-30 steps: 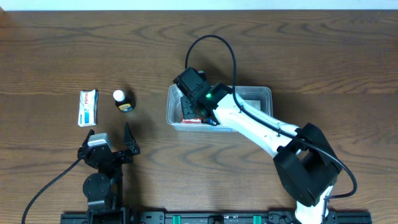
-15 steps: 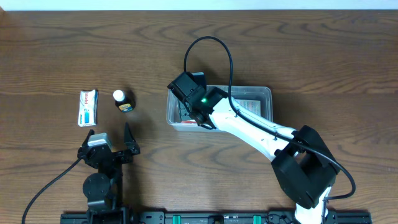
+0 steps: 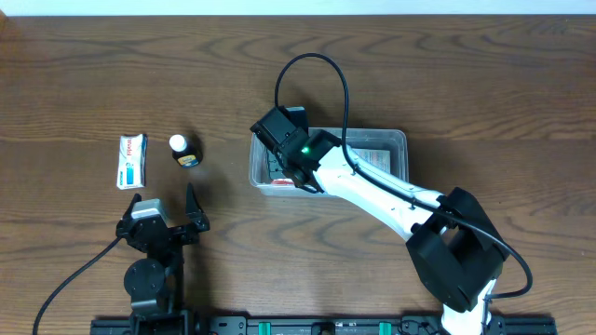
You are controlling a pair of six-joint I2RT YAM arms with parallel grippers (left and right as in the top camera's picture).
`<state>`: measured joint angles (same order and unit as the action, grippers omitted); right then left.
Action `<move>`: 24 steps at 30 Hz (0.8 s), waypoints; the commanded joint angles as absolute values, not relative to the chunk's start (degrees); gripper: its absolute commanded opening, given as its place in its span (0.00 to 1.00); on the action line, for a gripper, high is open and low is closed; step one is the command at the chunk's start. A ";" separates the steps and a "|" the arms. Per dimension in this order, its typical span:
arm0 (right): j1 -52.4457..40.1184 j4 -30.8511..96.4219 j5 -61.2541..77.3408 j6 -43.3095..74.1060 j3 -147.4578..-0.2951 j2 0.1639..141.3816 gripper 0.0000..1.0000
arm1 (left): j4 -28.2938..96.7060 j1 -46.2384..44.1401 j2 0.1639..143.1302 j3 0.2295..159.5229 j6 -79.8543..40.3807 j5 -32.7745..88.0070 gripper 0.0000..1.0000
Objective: Pack container
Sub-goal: 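Set the green tin down in the container's left side, open gripper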
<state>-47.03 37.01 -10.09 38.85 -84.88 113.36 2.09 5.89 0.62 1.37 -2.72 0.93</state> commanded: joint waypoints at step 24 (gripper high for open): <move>-48.07 36.16 -9.87 39.79 -84.62 115.52 0.66 | 4.19 5.93 0.34 0.23 -1.93 -0.21 0.98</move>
